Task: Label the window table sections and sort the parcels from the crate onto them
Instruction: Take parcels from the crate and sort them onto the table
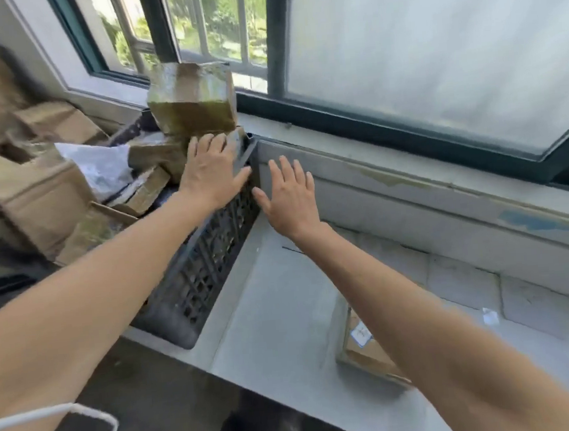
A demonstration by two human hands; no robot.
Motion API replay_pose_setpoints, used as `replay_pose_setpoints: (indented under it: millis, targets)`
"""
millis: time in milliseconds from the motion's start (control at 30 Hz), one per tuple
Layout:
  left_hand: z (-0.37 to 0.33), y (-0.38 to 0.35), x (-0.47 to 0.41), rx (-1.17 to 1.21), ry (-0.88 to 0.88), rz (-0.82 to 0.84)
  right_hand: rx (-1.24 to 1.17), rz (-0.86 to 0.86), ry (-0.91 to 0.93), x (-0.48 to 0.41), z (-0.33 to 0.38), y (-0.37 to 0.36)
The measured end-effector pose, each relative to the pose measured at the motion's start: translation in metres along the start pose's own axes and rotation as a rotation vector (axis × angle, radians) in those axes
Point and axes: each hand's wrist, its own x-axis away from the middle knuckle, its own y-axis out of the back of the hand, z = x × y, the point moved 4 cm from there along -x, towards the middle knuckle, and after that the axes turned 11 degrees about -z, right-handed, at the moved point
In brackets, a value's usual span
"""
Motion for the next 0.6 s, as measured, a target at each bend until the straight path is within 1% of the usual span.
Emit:
replay_pose_setpoints:
  millis: [100,333,467,600]
  targets:
    - [0.042,0.017,0.009,-0.019,0.097,-0.046,-0.034,-0.021,0.066,-0.021,0.039,0.004]
    - [0.13,0.034,0.028,-0.067,0.252,0.002,-0.026,0.017,0.161,-0.04,0.103,-0.009]
    - [0.173,0.047,0.021,-0.044,0.324,0.011,-0.026,0.035,0.152,-0.053,0.127,-0.022]
    - [0.201,0.057,0.002,0.001,0.345,-0.01,-0.038,0.026,0.146,-0.071,0.148,-0.028]
